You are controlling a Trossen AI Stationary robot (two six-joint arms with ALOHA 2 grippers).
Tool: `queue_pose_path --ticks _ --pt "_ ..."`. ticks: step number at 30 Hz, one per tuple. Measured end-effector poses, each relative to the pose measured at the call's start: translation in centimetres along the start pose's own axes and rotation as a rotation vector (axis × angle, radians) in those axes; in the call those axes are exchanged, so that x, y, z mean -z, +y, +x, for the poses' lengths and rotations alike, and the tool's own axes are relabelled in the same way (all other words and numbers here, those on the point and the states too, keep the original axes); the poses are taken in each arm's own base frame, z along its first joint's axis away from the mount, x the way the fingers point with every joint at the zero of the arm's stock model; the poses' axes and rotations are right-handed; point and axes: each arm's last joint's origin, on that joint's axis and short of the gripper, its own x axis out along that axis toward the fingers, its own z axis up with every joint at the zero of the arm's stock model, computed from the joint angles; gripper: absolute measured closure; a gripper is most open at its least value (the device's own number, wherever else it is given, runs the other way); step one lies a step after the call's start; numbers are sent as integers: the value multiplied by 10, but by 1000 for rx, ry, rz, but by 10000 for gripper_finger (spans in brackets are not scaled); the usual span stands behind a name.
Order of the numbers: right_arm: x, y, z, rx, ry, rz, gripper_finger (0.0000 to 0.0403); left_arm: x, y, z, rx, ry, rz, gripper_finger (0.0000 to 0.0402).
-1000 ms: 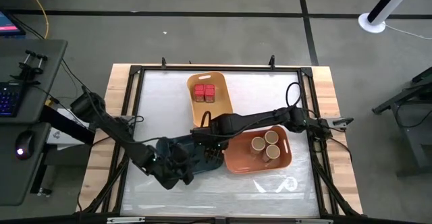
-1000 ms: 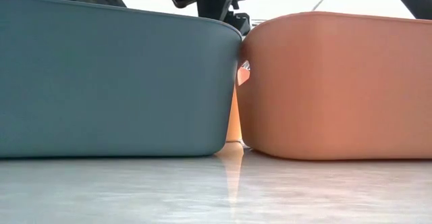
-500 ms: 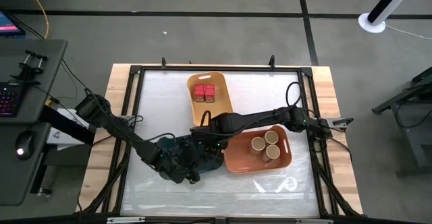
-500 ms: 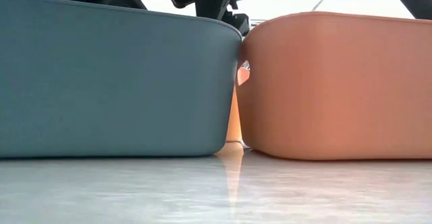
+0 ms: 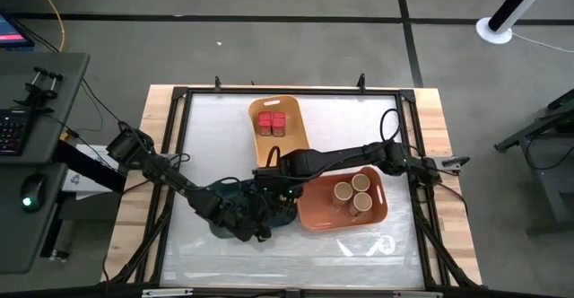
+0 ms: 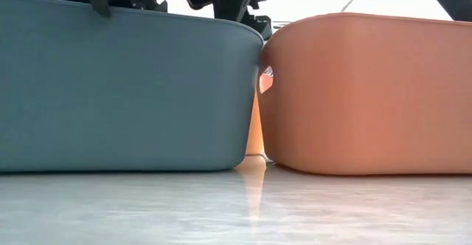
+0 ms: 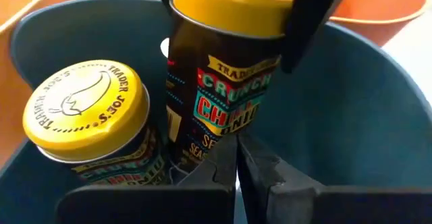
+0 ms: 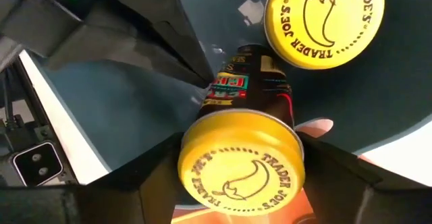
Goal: Sort spices by type
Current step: Put the yellow seasoning bottle into the blue bin
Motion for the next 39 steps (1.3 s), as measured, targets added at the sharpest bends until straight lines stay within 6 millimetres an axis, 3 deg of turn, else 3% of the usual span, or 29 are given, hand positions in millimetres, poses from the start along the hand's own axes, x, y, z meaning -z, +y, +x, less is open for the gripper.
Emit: queue_pose_path --ticks 39 --pt "-2 -8 -2 -15 18 25 131 0 2 5 4 19 -5 401"
